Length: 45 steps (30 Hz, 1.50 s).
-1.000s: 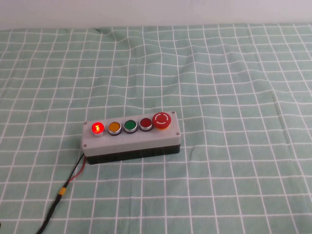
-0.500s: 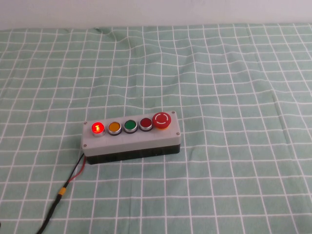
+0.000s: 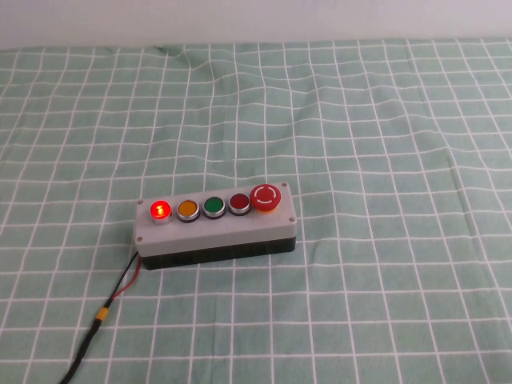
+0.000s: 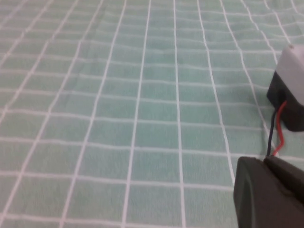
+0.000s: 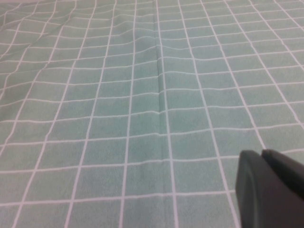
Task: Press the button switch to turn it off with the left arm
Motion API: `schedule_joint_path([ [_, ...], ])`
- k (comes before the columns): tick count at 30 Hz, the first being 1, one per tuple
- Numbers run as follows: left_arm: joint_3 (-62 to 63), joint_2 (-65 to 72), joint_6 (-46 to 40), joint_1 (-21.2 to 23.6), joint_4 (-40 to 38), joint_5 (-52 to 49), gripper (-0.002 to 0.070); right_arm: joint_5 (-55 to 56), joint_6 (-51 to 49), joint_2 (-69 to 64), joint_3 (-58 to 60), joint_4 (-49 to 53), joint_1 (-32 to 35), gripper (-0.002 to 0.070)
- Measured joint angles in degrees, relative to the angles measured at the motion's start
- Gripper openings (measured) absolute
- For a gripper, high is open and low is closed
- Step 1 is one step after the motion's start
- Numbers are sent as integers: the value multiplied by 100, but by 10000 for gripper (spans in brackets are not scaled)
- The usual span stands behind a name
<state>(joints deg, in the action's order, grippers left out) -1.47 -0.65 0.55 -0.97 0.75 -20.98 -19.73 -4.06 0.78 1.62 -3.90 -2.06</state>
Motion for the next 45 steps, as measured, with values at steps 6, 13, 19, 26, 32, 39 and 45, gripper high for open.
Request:
schedule_joint_path([
  [6, 0, 0, 182, 0, -75, 858, -3, 0, 0, 0, 0, 0, 0, -16],
  [13, 0, 0, 1250, 0, -471, 3131, -3, 0, 0, 0, 0, 0, 0, -16],
  [19, 0, 0, 1970, 0, -495, 5254, -3, 0, 0, 0, 0, 0, 0, -16],
  [26, 1258, -13, 2110, 0, -483, 4834, -3, 0, 0, 0, 0, 0, 0, -16],
  [32, 3118, 345, 1807, 0, 96, 2938, -3, 0, 0, 0, 0, 0, 0, -16],
  [39, 5068, 1885, 1784, 0, 292, 603, -3, 0, 0, 0, 0, 0, 0, -16],
  [45, 5814, 2902, 1763, 0, 481, 104, -3, 0, 0, 0, 0, 0, 0, -16],
])
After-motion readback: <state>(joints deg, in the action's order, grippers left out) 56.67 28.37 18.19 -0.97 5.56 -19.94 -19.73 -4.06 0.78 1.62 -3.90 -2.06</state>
